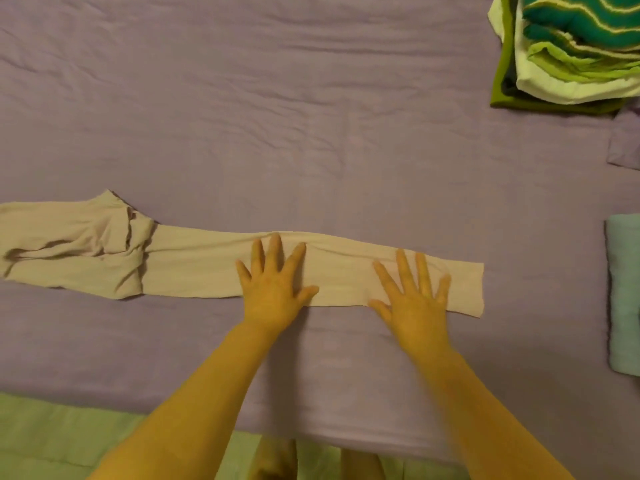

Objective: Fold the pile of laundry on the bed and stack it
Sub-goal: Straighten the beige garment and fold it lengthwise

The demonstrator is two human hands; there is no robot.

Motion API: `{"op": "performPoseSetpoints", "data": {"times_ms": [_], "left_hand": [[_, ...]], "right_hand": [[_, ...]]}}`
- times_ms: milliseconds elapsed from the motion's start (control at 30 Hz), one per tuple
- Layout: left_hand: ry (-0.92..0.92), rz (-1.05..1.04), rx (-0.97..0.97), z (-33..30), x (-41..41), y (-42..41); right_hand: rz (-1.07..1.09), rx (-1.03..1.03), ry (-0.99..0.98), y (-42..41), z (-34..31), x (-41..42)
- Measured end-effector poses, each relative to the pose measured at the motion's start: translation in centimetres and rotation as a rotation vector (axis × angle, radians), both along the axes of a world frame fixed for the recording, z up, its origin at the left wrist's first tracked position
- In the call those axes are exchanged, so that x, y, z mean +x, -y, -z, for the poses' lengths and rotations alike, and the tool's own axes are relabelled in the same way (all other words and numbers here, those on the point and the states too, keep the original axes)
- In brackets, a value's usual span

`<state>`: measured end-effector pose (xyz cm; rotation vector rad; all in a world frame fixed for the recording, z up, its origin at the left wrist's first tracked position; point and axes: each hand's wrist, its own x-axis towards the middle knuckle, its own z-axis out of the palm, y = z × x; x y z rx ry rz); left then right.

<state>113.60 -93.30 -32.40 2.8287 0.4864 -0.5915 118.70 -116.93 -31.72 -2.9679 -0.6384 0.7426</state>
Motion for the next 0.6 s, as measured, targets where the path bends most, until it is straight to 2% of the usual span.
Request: {"op": "performPoseSetpoints", "data": {"times_ms": [133, 233, 300, 333, 400, 433, 500, 600], "left_hand": [[-0.186, 0.033, 0.023, 0.5, 0.6, -0.7], [-0.196, 0.057, -0.035, -0.1, 0.7, -1.0], [-0.047, 0.081, -0.086, -1.1, -0.2, -2.1], [0.086, 0.081, -0.105, -1.4, -0.8, -3.0], [0.343, 0.047, -0.046, -1.5, -1.8, -5.5], [0.373, 0.01, -0.007, -1.4, -2.3, -7.1], [0.23, -0.05, 0.029, -1.4, -2.9, -10.5], [-0.031, -0.132, 0.047, -0.6, -3.4, -15.1]], "right_hand": [[0.043, -0.193, -0.117, 1.7, -1.2, -0.3], [0.038, -0.137, -0.099, -2.7, -2.2, -0.2], [-0.011, -0.032, -0.053, -7.6, -2.3, -0.2], [-0.063, 0.01, -0.052, -10.0, -2.3, -0.3], [-0.226, 0.033, -0.054, -13.4, -1.8, -0.7], [-0.298, 0.021, -0.063, -14.1, -1.5, -0.9], [-0.312, -0.013, -0.031, -13.9, -1.0, -1.4], [-0.195, -0.099, -0.087, -12.7, -1.7, -2.3]]}}
